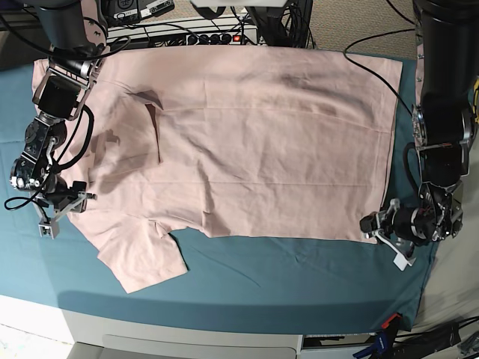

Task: Fold the T-shirt properly
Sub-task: 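Lower both grippers and pinch the shirt's long edge at sleeve and hem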

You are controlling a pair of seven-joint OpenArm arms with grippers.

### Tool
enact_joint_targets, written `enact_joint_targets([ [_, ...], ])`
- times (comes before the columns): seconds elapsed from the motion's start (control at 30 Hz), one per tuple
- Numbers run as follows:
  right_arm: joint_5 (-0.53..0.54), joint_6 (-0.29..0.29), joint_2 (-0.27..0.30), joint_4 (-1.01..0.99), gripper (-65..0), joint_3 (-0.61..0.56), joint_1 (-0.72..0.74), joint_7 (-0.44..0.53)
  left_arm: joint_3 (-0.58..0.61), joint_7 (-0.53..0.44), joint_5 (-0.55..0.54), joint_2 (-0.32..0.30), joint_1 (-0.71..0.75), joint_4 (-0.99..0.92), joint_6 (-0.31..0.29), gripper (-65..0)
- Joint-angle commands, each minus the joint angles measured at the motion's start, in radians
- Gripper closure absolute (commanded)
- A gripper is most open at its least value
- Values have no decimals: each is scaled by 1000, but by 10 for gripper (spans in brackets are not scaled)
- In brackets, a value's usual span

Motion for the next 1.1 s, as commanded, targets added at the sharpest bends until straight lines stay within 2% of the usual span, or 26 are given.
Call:
enact_joint_targets([
  [0.0, 6, -7, 23, 18, -292, 2, 28, 40, -2, -20, -14, -10, -38, 14, -8, 0],
  [0.17, -41, -100, 43, 18, -292, 3, 45, 117, -2, -20, -15, -11, -38, 14, -8, 0],
  [0.23, -64, -116, 54, 6, -292, 3, 68, 122, -2, -21, -16, -12, -39, 14, -8, 0],
  [0.3, -64, -115, 66, -54, -292, 3, 113, 136, -2, -20, -19, -12, -41, 14, -9, 0],
  [0.37, -61, -114, 78, -156, -292, 3, 172, 163, -2, -19, -40, -12, -40, 14, -34, 0],
  [0.53, -62, -111, 104, -435, -292, 3, 307, 269, -2, -17, -45, -12, -40, 14, -34, 0],
  [0.63, -118, -109, 109, -536, -292, 3, 347, 325, -2, -17, -49, -12, -40, 14, -34, 0],
  [0.8, -207, -161, 109, -571, -292, 3, 335, 378, -2, -15, -49, -12, -40, 14, -34, 0],
  [0.9, -183, -158, 108, -572, -292, 3, 314, 364, -2, -13, -49, -12, -40, 14, -34, 0],
  [1.0, -145, -123, 108, -572, -295, 3, 286, 338, -2, -13, -49, -12, -40, 14, -43, 0],
  [1.07, -127, -116, 108, -572, -330, 3, 268, 333, -2, -13, -49, -12, -40, 14, -61, 0],
])
